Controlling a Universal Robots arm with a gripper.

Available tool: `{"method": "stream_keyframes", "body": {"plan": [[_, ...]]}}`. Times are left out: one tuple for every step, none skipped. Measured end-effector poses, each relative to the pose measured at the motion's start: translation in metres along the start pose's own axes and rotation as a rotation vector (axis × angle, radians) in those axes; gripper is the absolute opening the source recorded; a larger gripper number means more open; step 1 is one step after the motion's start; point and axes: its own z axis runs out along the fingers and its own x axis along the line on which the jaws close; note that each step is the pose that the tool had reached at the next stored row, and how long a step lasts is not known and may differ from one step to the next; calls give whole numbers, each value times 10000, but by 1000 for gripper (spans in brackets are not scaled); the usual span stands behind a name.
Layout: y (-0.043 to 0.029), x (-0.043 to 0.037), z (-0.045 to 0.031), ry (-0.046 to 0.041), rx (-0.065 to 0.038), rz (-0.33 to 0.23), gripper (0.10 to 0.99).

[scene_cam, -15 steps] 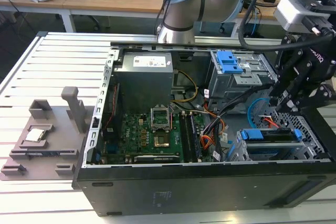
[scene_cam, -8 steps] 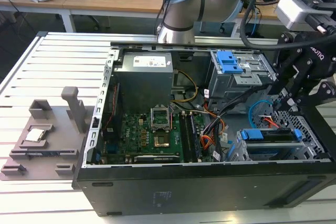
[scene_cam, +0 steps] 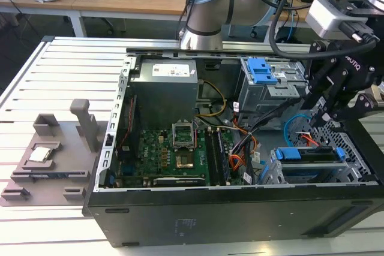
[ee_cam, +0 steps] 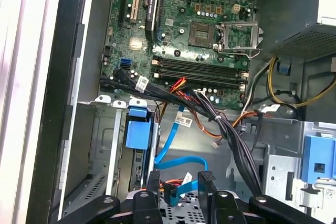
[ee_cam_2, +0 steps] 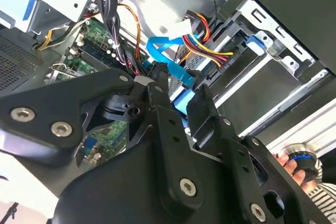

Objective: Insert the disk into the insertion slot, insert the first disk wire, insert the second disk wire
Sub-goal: 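Insert the second disk wire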

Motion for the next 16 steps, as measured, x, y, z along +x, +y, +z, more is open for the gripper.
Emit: {"method": "stream_keyframes", "body": {"plan": [[0, 0, 0, 3, 0, -1, 420], [0, 0, 0, 6, 0, 0, 420], [0, 0, 0, 7, -1, -1, 420], [0, 0, 0, 9, -1, 0, 420], [0, 0, 0, 13, -1, 0, 408], [0, 0, 0, 18, -2, 1, 341], [0, 0, 0, 21, -3, 1, 216], [0, -1, 0, 24, -3, 0, 157], [0, 0, 0, 25, -3, 1, 157], [0, 0, 1, 27, -3, 1, 106], [0, 0, 0, 29, -4, 1, 106], [0, 0, 0, 32, -4, 2, 106], [0, 0, 0, 33, -4, 1, 106], [0, -1, 0, 36, -4, 2, 106], [0, 0, 0, 40, -5, 2, 106], [0, 0, 0, 42, -5, 2, 106]]}}
